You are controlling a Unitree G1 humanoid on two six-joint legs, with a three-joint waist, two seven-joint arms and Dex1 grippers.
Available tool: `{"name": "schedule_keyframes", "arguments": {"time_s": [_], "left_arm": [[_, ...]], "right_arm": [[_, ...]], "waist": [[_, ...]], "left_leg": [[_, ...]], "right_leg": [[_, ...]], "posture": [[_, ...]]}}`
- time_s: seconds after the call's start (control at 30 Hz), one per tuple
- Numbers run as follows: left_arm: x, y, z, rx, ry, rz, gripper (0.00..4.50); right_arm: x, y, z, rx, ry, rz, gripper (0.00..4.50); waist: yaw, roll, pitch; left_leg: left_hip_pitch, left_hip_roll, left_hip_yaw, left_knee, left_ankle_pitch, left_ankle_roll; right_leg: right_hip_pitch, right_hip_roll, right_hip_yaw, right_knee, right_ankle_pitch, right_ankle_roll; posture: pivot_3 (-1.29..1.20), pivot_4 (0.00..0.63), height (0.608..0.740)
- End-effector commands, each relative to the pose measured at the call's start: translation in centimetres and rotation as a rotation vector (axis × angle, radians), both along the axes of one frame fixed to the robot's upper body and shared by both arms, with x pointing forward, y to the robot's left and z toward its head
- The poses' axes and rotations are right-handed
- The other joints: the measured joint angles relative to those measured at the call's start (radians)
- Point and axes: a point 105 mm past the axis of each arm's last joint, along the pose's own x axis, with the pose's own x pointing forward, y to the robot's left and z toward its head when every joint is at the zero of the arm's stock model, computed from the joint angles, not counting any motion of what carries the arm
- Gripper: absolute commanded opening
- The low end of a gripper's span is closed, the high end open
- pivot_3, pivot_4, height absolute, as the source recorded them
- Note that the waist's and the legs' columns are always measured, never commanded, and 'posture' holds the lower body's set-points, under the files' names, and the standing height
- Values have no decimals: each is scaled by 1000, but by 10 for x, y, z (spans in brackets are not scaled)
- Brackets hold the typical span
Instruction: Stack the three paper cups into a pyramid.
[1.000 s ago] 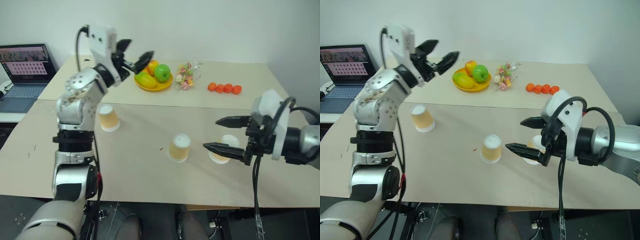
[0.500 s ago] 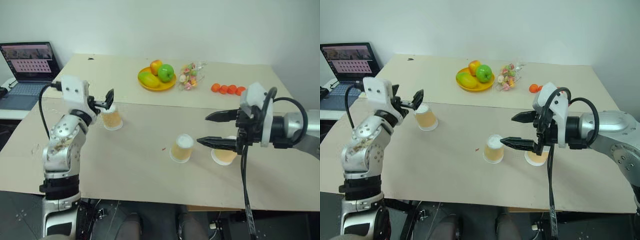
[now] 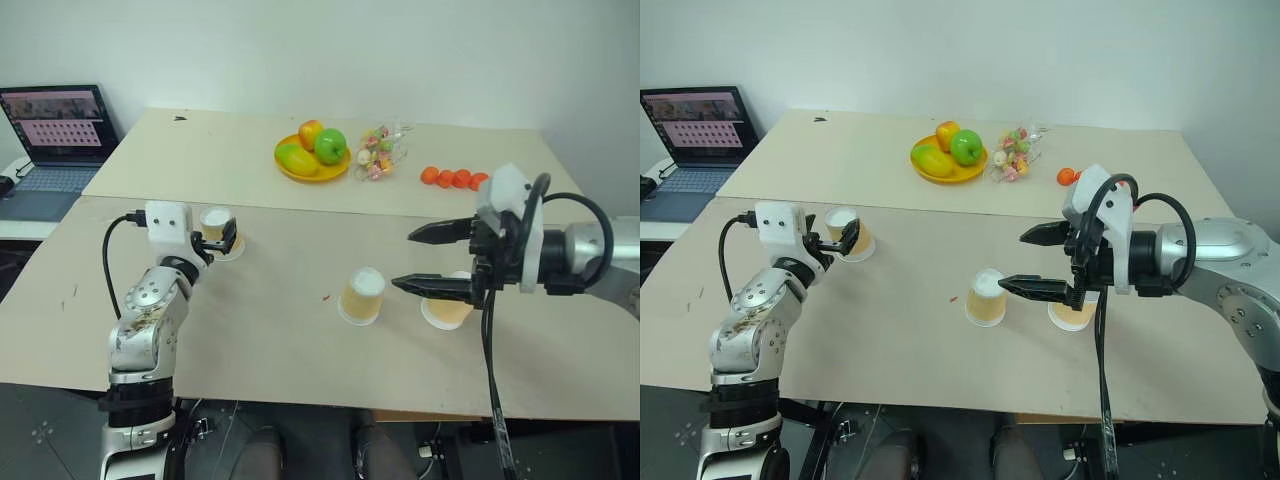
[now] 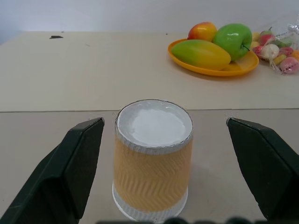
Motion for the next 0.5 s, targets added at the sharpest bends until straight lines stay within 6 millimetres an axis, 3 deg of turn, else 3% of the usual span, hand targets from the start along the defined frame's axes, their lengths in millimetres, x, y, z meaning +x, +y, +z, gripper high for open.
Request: {"name": "schedule_keyframes", "arguments": {"time_s": [0.03,0.23,0.5], "left_arm": [[3,-3,9,21,-56,2,4466],[11,-2,3,29,-52,7,4466],[27,-3,14,28,-93,0,4466]], "right_arm": [[-4,-5,13,-10,-56,-19,4500],[-5,-6,16,-13,-66,-31,4500],[-9,-11,22,-26,-80,-63,4500]], "waist": [[-1,0,0],[-2,0,0],[-1,0,0]], "left_leg": [[0,0,0,0,0,0],[0,0,0,0,0,0],[0,0,0,0,0,0]], "right_leg": [[0,0,0,0,0,0],[0,0,0,0,0,0],[0,0,0,0,0,0]], "posture": [[0,150,734],[0,150,734],[0,150,734]]}}
